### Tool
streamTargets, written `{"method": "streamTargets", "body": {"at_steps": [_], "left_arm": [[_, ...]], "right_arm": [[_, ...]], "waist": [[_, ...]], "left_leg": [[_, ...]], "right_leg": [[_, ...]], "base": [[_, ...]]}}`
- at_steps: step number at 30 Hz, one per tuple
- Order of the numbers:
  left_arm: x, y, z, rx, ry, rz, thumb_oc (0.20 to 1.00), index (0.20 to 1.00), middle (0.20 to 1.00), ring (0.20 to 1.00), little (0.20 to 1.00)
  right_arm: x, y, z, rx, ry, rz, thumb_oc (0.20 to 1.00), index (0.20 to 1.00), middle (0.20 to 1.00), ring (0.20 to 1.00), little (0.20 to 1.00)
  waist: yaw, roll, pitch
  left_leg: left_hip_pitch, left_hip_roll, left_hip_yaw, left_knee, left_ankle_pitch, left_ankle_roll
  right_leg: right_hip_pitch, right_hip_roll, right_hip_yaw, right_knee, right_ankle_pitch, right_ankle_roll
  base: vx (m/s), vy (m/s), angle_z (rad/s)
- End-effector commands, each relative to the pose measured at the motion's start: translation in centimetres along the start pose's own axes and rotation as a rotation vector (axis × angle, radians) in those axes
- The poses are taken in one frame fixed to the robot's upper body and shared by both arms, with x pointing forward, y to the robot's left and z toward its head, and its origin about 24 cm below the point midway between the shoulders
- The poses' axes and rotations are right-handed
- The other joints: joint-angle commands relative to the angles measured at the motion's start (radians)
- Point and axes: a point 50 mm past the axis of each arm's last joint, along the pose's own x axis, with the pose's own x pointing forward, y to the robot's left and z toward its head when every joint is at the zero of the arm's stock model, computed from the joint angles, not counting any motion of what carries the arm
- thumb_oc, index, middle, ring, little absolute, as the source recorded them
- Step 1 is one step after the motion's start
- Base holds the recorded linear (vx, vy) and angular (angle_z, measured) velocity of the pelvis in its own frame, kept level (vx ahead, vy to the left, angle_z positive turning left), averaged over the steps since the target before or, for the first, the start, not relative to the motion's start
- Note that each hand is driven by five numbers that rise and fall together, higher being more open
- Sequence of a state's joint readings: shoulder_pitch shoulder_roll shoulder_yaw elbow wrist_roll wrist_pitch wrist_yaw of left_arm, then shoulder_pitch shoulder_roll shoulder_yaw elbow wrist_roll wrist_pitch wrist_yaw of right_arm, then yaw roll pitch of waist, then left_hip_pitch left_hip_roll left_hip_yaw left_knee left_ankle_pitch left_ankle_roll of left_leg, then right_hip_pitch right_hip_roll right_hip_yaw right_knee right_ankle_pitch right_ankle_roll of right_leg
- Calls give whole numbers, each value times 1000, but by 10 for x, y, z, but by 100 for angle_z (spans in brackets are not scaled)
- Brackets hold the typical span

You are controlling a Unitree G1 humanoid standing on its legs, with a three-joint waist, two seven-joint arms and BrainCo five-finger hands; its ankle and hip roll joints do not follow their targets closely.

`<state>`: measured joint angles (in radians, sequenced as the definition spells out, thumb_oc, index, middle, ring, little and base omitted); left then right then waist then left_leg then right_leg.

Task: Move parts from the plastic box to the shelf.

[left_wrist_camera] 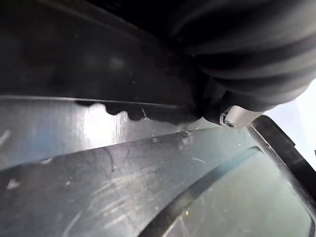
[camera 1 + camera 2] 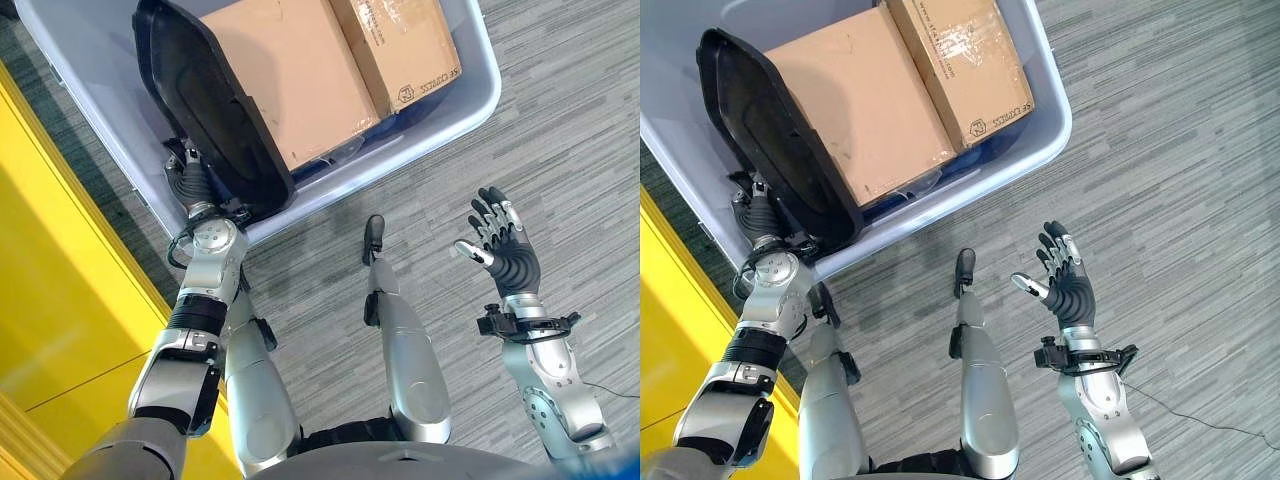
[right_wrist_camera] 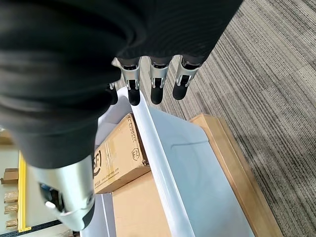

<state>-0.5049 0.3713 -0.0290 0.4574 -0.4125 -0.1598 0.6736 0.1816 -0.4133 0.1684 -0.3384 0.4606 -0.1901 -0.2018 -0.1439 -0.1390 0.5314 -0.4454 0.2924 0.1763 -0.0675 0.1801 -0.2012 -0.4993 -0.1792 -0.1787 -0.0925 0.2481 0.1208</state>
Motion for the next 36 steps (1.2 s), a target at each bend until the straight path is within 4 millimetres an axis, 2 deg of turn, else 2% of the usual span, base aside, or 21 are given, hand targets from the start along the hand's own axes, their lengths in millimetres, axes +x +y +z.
{"method": "streamTargets", "body": {"at_steps": [1, 4, 6, 7, 10, 11, 13, 18, 21, 23, 26, 29, 31, 32, 34, 36], "left_arm": [[-2, 32, 1, 108, -85, 47, 200, 200, 200, 200, 200], [-5, 48, 12, 137, -156, 77, 200, 200, 200, 200, 200], [-13, 71, 29, 226, -276, 108, 200, 200, 200, 200, 200], [-13, 71, 29, 227, -275, 109, 200, 200, 200, 200, 200], [-16, 86, 47, 292, -377, 133, 200, 200, 200, 200, 200], [-17, 88, 52, 296, -407, 131, 200, 200, 200, 200, 200], [-19, 93, 67, 315, -485, 140, 200, 200, 200, 200, 200], [-28, 93, 87, 300, -587, 101, 200, 200, 200, 200, 200], [-31, 92, 89, 285, -599, 78, 200, 200, 200, 200, 200], [-39, 88, 92, 260, -612, 2, 200, 200, 200, 200, 200], [-48, 85, 86, 228, -573, -98, 200, 200, 200, 200, 200], [-56, 84, 77, 230, -520, -199, 200, 200, 200, 200, 200], [-67, 83, 66, 192, -447, -301, 200, 200, 200, 200, 200], [-67, 83, 66, 192, -447, -301, 200, 200, 200, 200, 200], [-76, 84, 53, 159, -353, -386, 200, 200, 200, 200, 200], [-78, 85, 49, 155, -328, -405, 200, 200, 200, 200, 200]], "right_arm": [[6, -18, 25, -39, -125, -52, 1000, 1000, 1000, 1000, 1000], [7, -21, 25, -45, -126, -62, 1000, 1000, 1000, 1000, 1000], [8, -26, 24, -56, -116, -71, 1000, 1000, 1000, 1000, 1000], [8, -26, 24, -56, -115, -70, 1000, 1000, 1000, 1000, 1000], [9, -28, 24, -69, -114, -70, 1000, 1000, 1000, 1000, 1000], [10, -29, 24, -72, -116, -68, 1000, 1000, 1000, 1000, 1000], [10, -31, 24, -76, -114, -65, 1000, 1000, 1000, 1000, 1000], [9, -35, 23, -82, -107, -69, 1000, 1000, 1000, 1000, 1000], [9, -35, 23, -83, -105, -70, 1000, 1000, 1000, 1000, 1000], [7, -38, 20, -82, -87, -74, 1000, 1000, 1000, 1000, 1000], [5, -40, 16, -83, -63, -74, 1000, 1000, 1000, 1000, 1000], [2, -44, 13, -81, -41, -77, 1000, 1000, 1000, 1000, 1000], [1, -48, 10, -89, -22, -81, 1000, 1000, 1000, 1000, 1000], [1, -48, 10, -89, -23, -80, 1000, 1000, 1000, 1000, 1000], [-1, -49, 5, -89, 5, -67, 1000, 1000, 1000, 1000, 1000], [-2, -49, 4, -88, 14, -60, 1000, 1000, 1000, 1000, 1000]], "waist": [[-5, 6, -12], [6, 21, -12], [23, 44, -48], [23, 43, -48], [34, 60, -80], [36, 63, -80], [41, 76, -103], [48, 98, -143], [49, 102, -149], [52, 113, -168], [52, 125, -187], [56, 137, -211], [59, 150, -230], [60, 150, -232], [61, 160, -252], [62, 164, -261]], "left_leg": [[19, -16, 13, 87, -80, 43], [49, -19, 14, 77, -81, 44], [98, -24, 19, 47, -81, 44], [100, -24, 19, 46, -81, 44], [135, -28, 23, 31, -84, 45], [130, -30, 29, 33, -65, 53], [155, -32, 31, 23, -68, 52], [204, -36, 31, 13, -79, 53], [214, -37, 32, 11, -82, 53], [237, -39, 28, 14, -89, 55], [264, -40, 25, 15, -96, 57], [294, -36, 22, 20, -105, 59], [319, -30, 17, 32, -114, 61], [315, -29, 17, 32, -111, 62], [348, -16, 7, 46, -119, 64], [354, -8, 7, 47, -115, 65]], "right_leg": [[88, -106, 18, 114, -174, 67], [114, -109, 13, 115, -176, 69], [154, -121, 8, 102, -181, 72], [156, -121, 8, 102, -181, 72], [185, -128, 1, 93, -186, 75], [180, -130, -3, 94, -169, 67], [202, -135, -5, 89, -172, 70], [247, -143, -5, 89, -188, 71], [257, -143, -6, 90, -192, 71], [278, -142, -6, 95, -201, 70], [306, -143, -4, 97, -212, 69], [338, -138, -5, 108, -233, 65], [361, -131, -3, 140, -268, 61], [357, -130, -2, 138, -264, 60], [384, -115, 3, 191, -313, 51], [386, -111, 1, 205, -320, 46]], "base": [[6, 11, -3], [12, 5, -1], [80, 28, 1], [83, 29, 4], [24, 10, 9], [-37, 19, 1], [15, 15, 6], [60, 0, 5], [30, 6, -1], [56, 0, 0], [45, -8, 0], [46, -29, 2], [15, -31, 4], [-7, -38, 7], [11, -69, 9], [-6, -61, 14]]}}
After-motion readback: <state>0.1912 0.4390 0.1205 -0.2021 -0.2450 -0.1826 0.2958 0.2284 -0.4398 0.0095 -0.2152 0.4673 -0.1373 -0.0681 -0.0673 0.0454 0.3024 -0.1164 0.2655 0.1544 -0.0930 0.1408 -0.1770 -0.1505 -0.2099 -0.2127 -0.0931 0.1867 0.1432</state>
